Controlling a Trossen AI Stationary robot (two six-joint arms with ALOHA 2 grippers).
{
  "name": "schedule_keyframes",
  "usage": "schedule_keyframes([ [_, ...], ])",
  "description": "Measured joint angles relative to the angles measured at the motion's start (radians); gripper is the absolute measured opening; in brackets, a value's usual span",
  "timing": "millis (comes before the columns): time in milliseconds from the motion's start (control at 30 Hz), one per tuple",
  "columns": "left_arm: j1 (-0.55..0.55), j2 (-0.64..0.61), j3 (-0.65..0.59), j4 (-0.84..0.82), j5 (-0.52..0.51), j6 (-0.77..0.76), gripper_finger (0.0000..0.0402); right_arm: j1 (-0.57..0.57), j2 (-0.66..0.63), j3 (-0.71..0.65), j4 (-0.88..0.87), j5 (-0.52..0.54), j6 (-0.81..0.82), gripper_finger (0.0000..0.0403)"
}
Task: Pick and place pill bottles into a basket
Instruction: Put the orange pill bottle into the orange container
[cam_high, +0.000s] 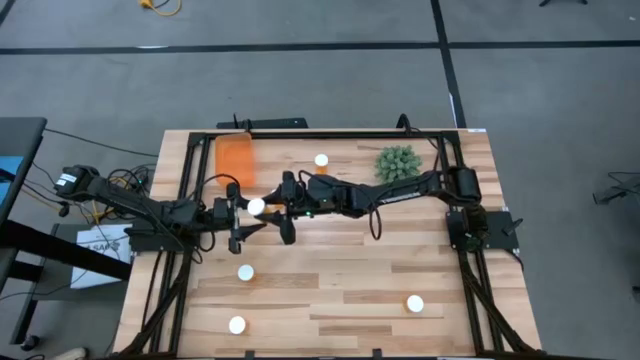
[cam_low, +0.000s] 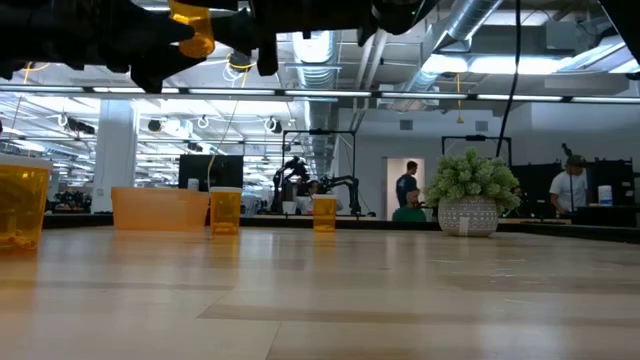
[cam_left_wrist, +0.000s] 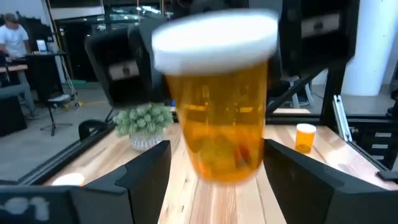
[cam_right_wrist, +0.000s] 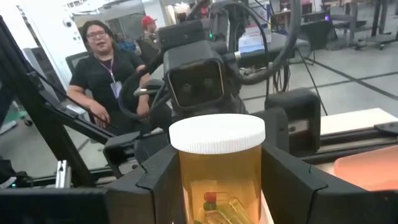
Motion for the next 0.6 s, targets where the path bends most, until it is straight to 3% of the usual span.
schedule_keyframes([
  [467, 0.0, -0.002, 0.006, 0.057, 0.017, 0.005, 0.0241, 0.006, 0.0, 0.0, 0.001, 0.022, 0.01, 0.0183],
  [600, 0.0, -0.002, 0.007, 0.057, 0.017, 0.001, 0.0223, 0.006, 0.0, 0.0, 0.005, 0.022, 0.009, 0.0182],
])
